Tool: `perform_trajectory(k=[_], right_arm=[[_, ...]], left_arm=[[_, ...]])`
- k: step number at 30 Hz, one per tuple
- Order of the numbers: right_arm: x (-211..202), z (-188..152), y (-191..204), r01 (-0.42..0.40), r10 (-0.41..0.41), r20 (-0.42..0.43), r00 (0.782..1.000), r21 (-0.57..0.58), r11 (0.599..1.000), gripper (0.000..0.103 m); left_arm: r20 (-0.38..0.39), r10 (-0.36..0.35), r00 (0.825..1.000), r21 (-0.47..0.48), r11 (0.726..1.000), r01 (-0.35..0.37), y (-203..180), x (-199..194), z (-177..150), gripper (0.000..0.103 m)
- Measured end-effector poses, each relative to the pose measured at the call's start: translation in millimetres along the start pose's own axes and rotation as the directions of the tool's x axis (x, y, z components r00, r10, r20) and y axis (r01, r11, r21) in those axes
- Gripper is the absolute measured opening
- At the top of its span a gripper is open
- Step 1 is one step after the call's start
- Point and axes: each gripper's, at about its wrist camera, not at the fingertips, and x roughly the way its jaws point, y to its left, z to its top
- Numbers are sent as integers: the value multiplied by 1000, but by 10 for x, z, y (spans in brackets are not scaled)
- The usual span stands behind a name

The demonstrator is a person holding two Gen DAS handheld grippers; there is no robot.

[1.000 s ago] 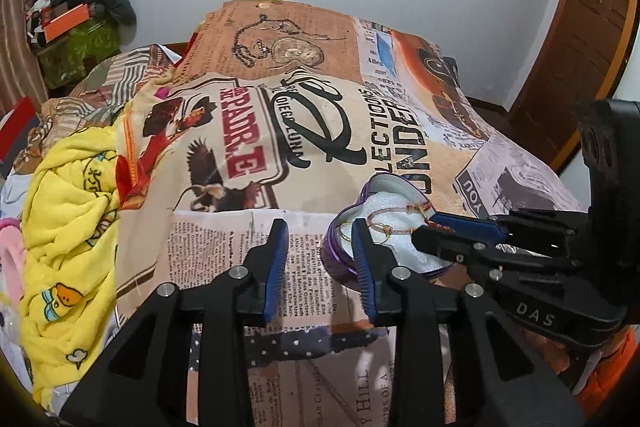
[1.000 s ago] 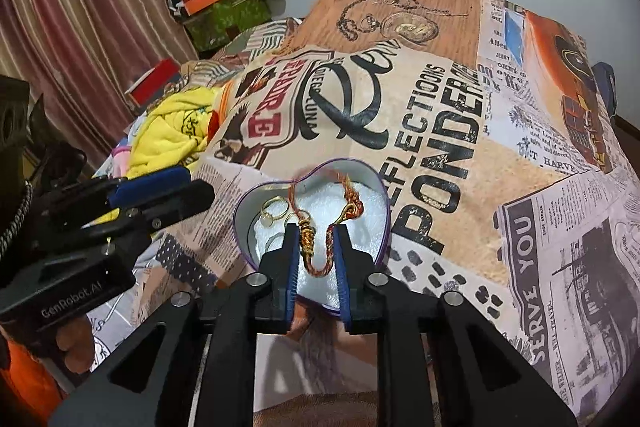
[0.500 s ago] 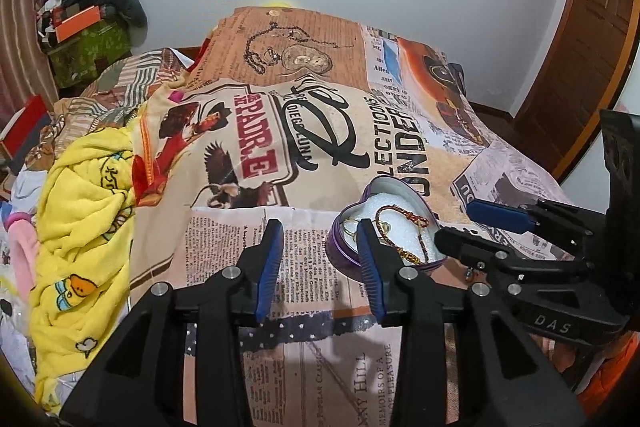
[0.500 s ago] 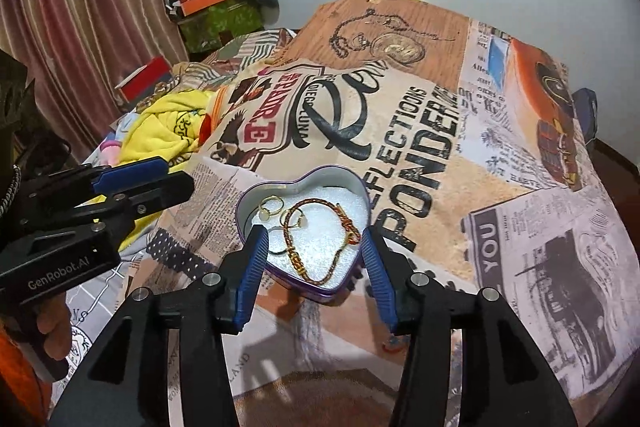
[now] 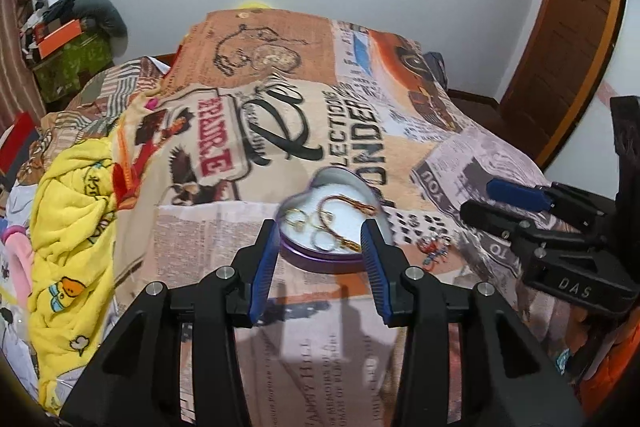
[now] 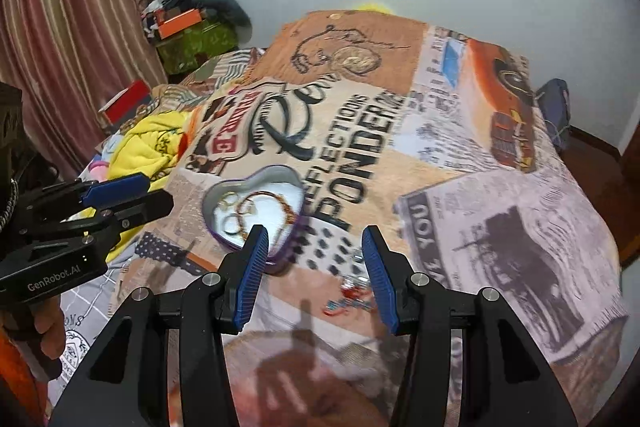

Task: Organize jewelry
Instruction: 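Move both open tools back toward the remaining jewelry, then grasp the red-and-blue beaded charm bracelet with the left tool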

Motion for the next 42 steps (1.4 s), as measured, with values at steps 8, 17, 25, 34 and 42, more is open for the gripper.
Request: perform_trajectory(k=[8,17,25,34,42], right_arm=[[-158,-236,-446,87,-85,-26,996,70,994,45],[-152,-519,-818,126,-113,-99,989,136,983,45],[-90,-574,-868,92,-75,-114,991,154,984,45],[3,-588,-887,71,-51,-128,990,161,984,45],[49,-569,-884,58,-36,-135,990,161,985,45]], left_arm=[[-86,-84,993,29,996,86,-306,227,-77,42],[-195,-158,968,53,984,171,-603,553,-225,42],[-245,-186,951,79,974,211,-787,836,-304,29],[-237,-174,956,82,977,198,-841,1070,-312,9],[-203,-181,962,88,975,202,-853,952,-283,5]])
